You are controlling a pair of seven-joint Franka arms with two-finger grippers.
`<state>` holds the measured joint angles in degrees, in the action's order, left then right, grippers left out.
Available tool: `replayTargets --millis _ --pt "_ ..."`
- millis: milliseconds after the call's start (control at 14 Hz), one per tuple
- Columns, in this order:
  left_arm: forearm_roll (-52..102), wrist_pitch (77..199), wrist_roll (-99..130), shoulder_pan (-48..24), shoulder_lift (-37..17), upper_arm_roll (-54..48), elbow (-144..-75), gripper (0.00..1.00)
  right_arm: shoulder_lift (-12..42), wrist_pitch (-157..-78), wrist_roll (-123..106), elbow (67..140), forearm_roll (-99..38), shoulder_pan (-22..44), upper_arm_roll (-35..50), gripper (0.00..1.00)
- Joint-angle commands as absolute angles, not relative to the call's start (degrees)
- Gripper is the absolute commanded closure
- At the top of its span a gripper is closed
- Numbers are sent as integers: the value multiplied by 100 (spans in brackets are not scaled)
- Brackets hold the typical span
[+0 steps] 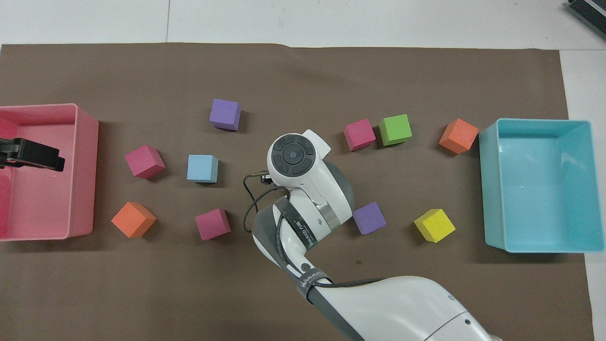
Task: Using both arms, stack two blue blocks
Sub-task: 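Carry the light blue cube to the table center and set it down, then open the right gripper while the left gripper reaches the other blue cube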
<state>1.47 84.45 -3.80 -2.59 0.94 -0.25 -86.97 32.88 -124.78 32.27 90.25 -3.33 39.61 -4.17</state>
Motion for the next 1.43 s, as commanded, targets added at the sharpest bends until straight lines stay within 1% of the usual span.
replayTargets --millis 0,286,430,501,573,644,859,1360 --pt "106 8490 -343 -193 123 -70 -8692 0 3252 -12603 3146 9140 -316 3973 -404 100" --pt "105 8482 -334 -193 123 -70 -8692 0 3226 -12717 3138 9307 -343 3990 -396 99" --pt "106 8490 -334 -202 123 -70 -8692 0 3173 -12823 3103 9430 -343 3990 -396 87" --pt "105 8490 -334 -193 123 -70 -8692 0 3173 -12832 3050 9431 -334 3990 -396 72" --pt "105 8490 -343 -193 123 -70 -8692 0 3173 -12832 3032 9422 -343 3990 -404 32" --pt "105 8490 -343 -193 123 -70 -8692 0 3164 -12815 3041 9422 -282 3999 -396 0" --pt "105 8604 -343 -193 114 -70 -8692 0 3094 -12806 3050 9413 -255 3990 -404 0" --pt "105 9052 -343 -272 35 -70 -8692 0 2321 -12315 3120 9439 -264 3947 -413 0"
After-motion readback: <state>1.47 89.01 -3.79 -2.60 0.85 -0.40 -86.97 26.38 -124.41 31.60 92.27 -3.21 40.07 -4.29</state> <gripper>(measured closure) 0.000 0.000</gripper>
